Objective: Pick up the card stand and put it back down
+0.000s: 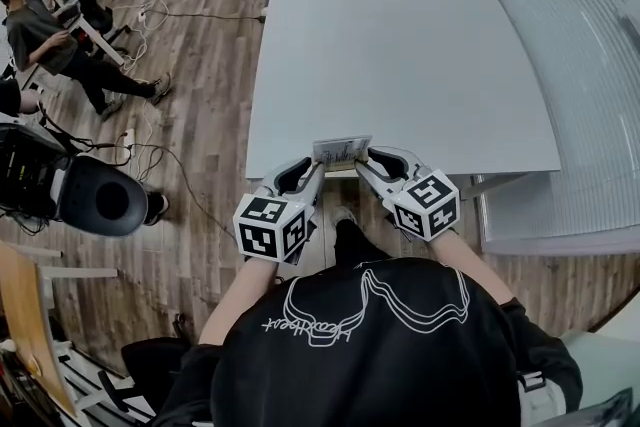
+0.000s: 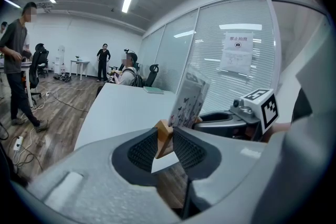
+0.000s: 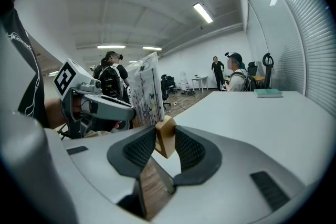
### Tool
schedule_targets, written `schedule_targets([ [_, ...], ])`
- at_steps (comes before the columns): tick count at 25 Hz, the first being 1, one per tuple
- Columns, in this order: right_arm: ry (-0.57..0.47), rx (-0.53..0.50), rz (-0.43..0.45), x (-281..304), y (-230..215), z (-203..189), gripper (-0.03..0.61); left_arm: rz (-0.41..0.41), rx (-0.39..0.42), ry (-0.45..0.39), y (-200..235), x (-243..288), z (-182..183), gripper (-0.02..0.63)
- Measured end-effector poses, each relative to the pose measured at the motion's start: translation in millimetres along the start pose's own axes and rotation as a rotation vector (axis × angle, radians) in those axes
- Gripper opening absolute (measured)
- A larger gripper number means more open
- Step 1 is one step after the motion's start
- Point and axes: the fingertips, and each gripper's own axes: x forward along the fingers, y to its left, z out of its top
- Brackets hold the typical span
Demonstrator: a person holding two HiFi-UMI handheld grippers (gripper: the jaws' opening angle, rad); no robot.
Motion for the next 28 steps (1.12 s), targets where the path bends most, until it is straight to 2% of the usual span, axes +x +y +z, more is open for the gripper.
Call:
schedule_targets([
  [18,0.062,0.042,0.02,76.3,-87.9,20.4,0.118,0.012,-0.033,0.056,66.0,90.8,33.8,0.097],
  [24,0.101,0.069,0.036,114.8,-124.1,8.3,0.12,0.019,-0.059,0.099,98.5,134.0,28.9,0.095],
  [28,0.13,0.092,0.038,130.8,-128.7,-2.4,0.118,0.019,-0.087,0.121,113.2,143.2,19.5,0.094],
])
